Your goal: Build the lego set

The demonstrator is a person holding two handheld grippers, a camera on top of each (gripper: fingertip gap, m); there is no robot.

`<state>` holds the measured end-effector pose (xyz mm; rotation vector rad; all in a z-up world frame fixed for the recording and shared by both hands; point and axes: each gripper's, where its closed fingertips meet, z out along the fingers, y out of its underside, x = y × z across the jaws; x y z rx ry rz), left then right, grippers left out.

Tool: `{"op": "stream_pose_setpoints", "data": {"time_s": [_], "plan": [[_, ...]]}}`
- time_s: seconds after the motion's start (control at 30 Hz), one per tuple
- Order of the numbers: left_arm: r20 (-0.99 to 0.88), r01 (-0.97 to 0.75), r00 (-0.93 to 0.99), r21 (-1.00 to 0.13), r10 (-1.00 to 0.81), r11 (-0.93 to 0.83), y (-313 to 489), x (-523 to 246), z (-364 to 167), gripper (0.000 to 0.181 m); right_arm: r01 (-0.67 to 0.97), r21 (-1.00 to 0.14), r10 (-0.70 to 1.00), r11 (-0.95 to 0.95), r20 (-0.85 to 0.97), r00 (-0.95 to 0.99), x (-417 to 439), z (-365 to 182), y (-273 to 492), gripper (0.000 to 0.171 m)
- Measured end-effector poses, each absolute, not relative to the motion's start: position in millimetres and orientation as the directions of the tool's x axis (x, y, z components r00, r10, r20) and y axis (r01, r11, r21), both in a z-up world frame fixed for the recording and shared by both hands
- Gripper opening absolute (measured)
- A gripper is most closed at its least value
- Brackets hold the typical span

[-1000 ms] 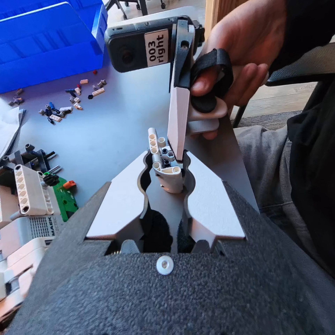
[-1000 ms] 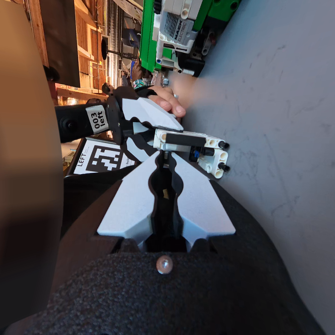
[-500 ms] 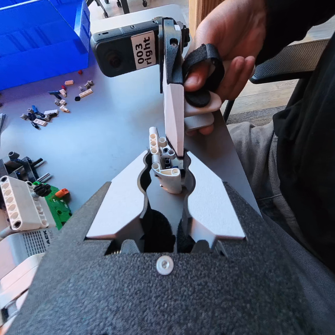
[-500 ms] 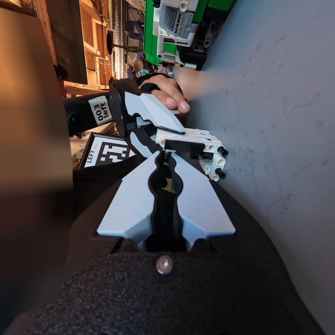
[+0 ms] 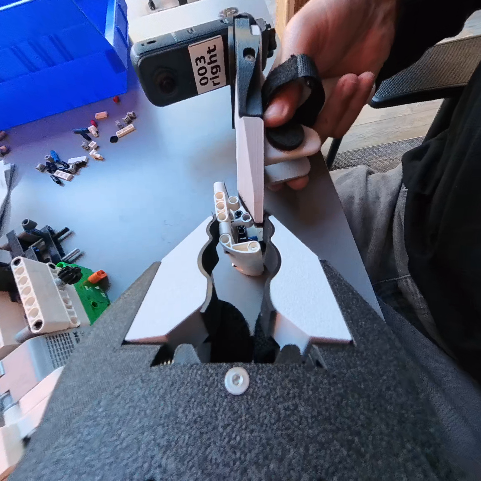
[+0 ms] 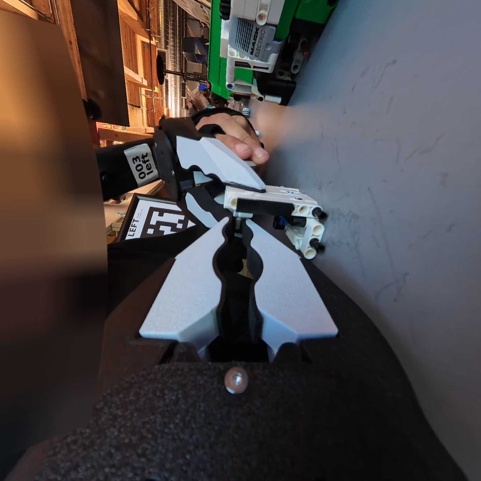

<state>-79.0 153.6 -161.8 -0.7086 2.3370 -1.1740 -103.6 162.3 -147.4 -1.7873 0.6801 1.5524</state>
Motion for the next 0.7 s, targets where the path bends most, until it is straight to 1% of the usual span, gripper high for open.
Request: {"op": "stream_pose_setpoints", "data": {"time_s": [0.07, 0.23, 0.6, 0.7], "plan": [[-0.167, -0.225, -0.781, -0.824, -0.602, 0.52, 153.3, -79.5, -161.3, 0.032, -0.75, -0.135, 0.037, -0.648, -0.989, 0.147, -104.5, -147.5, 162.4, 0.003], [-0.156, -0.226, -0.787, -0.827, -0.597, 0.515, 151.1, -79.6, -161.7, 0.033, -0.739, -0.1, 0.018, -0.666, -0.993, 0.119, -105.1, -149.2, 161.6, 0.003], [-0.19, -0.198, -0.786, -0.824, -0.588, 0.531, 151.0, -77.1, -161.5, 0.034, -0.746, -0.083, 0.02, -0.661, -0.995, 0.094, -103.0, -147.1, 161.1, 0.003], [-0.162, -0.214, -0.794, -0.828, -0.586, 0.518, 150.5, -77.9, -161.8, 0.033, -0.744, -0.084, 0.022, -0.663, -0.995, 0.093, -103.2, -147.0, 160.7, 0.003]]}}
